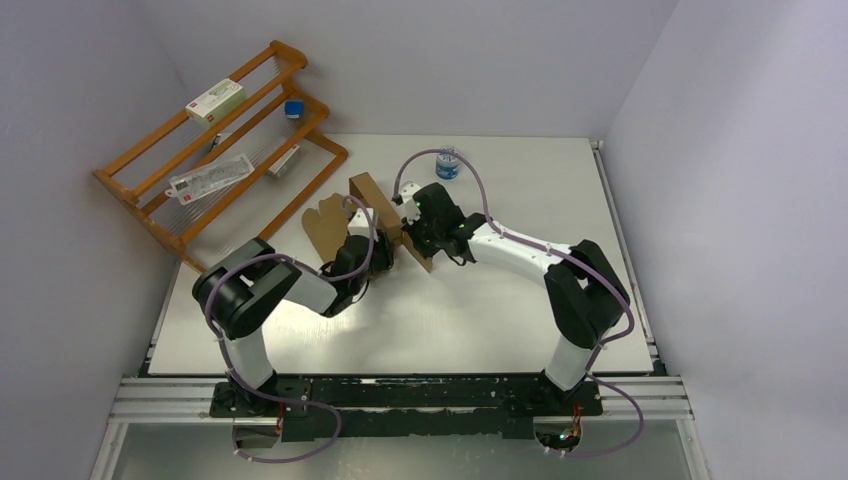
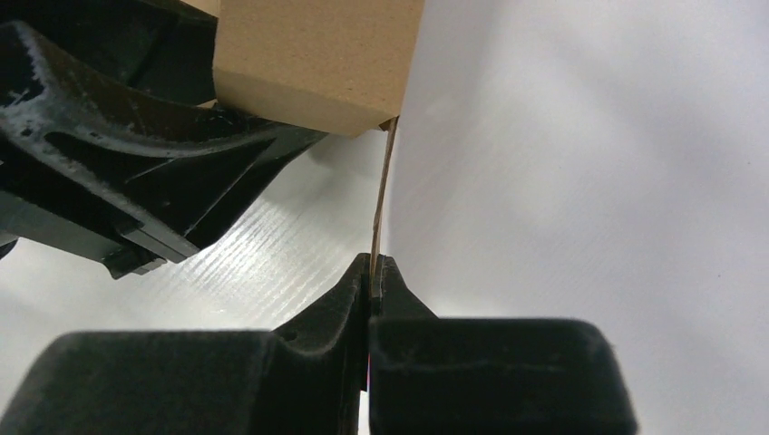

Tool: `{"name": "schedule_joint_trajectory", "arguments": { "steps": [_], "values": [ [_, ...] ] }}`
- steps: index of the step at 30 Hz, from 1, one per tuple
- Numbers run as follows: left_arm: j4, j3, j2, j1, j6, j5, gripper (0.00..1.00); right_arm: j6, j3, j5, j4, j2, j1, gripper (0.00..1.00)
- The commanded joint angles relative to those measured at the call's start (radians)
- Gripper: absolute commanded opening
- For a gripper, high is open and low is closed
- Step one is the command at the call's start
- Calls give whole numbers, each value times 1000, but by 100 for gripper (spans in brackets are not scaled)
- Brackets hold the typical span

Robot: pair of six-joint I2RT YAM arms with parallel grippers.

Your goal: Fold the paper box

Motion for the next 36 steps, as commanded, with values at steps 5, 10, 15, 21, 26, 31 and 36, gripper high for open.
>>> {"name": "schedule_joint_trajectory", "arguments": {
  "steps": [5,10,15,21,26,31,36],
  "values": [
    [78,15,19,38,-76,181,41,97,48,118,35,33,66,0],
    [87,20,34,40,-79,215,41,205,67,159,67,58,77,0],
    [62,16,6,56,-79,239,45,223,100,198,56,102,80,0],
    [-23,-17,-92,87,-80,296,59,204,114,218,55,132,80,0],
    [-92,-67,-212,110,-58,308,60,162,127,220,56,134,80,0],
    [-180,-74,-296,164,-17,232,59,122,128,223,52,129,80,0],
    [-230,-11,-226,262,-47,231,52,107,129,216,43,131,80,0]
  ]
}}
